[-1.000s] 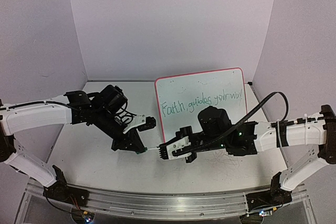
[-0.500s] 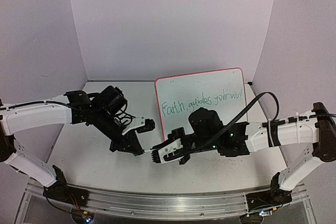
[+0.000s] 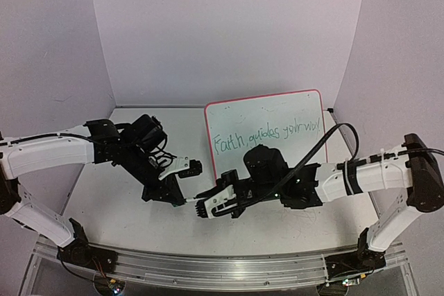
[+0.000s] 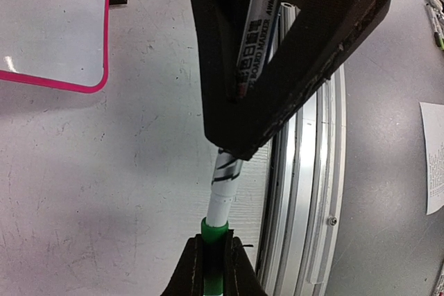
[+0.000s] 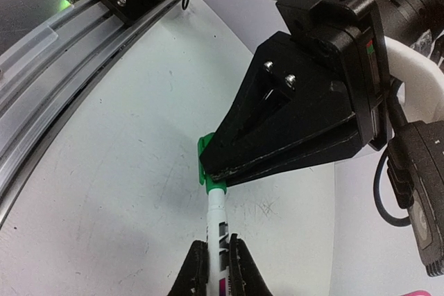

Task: Write a sentence on the whiteboard
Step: Insert the whiteboard marker without the cap into the pen cap.

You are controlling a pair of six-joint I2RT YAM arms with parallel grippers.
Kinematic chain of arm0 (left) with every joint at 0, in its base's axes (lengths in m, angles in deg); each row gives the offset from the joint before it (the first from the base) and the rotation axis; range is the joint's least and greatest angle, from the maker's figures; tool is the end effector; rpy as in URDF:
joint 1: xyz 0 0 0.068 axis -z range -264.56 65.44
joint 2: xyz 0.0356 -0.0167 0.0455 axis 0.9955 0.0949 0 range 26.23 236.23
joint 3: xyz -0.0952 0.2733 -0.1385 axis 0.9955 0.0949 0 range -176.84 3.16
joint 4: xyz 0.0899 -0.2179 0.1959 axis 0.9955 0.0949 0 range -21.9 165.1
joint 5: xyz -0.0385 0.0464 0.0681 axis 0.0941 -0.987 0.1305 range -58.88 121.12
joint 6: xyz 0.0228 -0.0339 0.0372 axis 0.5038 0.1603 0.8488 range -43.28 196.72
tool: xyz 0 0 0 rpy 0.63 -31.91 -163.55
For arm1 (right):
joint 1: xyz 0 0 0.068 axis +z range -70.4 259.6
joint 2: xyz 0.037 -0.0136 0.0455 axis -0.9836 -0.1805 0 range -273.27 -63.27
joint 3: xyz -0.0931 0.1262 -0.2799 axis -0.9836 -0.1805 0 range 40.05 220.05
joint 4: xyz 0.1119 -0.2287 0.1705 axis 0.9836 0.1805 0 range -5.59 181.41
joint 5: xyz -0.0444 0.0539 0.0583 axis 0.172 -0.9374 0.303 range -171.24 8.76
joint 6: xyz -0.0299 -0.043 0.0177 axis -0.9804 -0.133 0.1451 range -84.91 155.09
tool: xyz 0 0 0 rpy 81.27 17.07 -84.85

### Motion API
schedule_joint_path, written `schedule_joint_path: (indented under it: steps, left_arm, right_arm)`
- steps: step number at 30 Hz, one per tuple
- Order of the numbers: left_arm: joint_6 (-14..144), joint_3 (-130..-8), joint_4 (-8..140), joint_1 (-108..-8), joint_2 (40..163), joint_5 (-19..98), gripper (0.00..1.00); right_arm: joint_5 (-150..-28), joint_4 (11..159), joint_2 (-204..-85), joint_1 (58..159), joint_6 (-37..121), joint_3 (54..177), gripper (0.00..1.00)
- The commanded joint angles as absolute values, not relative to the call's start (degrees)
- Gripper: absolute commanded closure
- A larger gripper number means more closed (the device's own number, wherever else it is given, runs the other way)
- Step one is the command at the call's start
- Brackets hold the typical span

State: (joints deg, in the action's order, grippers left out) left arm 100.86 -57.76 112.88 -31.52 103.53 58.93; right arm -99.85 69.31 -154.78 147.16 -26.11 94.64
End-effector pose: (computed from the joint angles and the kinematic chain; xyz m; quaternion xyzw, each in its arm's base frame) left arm 0.1667 -0.2508 0.3003 0.6331 0.6975 -0.2857 0.1761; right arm 0.1417 0.3743 0.2583 -0.7761 0.2717 0.1643 0.5449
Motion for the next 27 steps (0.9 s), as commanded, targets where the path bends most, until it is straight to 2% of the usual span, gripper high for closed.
schedule_joint_path:
  steps: [1,13,27]
  left_arm:
    - [101.43,-61.23,105.85,-30.64,101.55,62.28,1.00]
    - [102.20,-59.46,104.87,-29.16,97.24,61.34,1.00]
    - [102.09,-62.40,103.70,-26.93,99.45,59.77,1.00]
  right_arm:
    - [-104.65,60.70,-157.79,147.81,-23.22,95.11,1.00]
    - [-109.58,52.58,-156.02,145.37,-18.96,87.61,1.00]
    - [-106.53,50.43,-160.46,146.77,-17.88,93.65,1.00]
